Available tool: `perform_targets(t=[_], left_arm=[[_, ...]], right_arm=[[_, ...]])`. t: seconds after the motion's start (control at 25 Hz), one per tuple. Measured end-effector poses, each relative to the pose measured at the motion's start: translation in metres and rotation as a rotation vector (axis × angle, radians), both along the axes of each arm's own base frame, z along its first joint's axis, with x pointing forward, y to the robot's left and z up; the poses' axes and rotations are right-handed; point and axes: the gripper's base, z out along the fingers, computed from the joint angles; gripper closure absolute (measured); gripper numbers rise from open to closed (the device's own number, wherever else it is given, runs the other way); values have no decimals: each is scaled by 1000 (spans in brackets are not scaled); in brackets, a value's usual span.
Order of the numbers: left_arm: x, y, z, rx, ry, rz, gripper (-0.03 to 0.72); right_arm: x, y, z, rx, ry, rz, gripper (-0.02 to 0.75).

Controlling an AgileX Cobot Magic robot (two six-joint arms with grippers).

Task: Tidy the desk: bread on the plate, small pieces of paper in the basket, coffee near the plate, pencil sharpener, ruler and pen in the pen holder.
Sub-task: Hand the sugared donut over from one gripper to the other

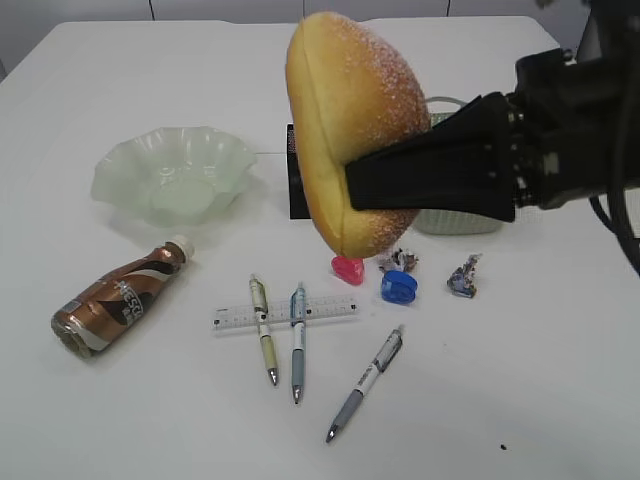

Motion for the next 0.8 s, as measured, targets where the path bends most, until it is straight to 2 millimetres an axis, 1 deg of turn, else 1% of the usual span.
perform_targets(t=[0.04,0.2,0.44,0.6,0.72,0.8], left_arm=[[7,-5,3,-34,3,-39,129],[46,-19,9,-112,42,-177,127],[112,-37,12,-256,92,-360,85],[153,-48,18,-361,93,-478,80],[177,-54,24,-451,66,-553,80],[187,-57,27,-497,28,-598,80]], right_arm=[[2,0,-2,0,8,-3,513],[8,1,-8,-1,30,-12,513],[11,2,-12,11,51,-19,512],[16,3,-17,15,85,-25,513],[19,4,-22,12,105,-29,513],[21,4,-24,13,112,-32,513]])
